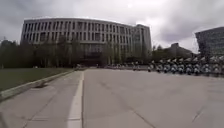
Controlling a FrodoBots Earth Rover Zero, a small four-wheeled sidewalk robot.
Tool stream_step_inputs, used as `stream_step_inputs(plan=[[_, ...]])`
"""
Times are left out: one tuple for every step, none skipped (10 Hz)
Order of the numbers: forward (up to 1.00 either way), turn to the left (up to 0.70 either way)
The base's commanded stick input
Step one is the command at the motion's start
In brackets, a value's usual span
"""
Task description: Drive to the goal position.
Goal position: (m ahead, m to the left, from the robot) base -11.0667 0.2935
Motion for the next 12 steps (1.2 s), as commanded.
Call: stream_step_inputs(plan=[[0.7,0.29],[0.7,0.16],[0.7,0.06],[0.7,0.04],[0.7,0.02],[0.7,0.0],[0.7,0.0],[0.7,0.0],[0.7,0.0],[0.7,0.0],[0.7,0.0],[0.7,0.0]])
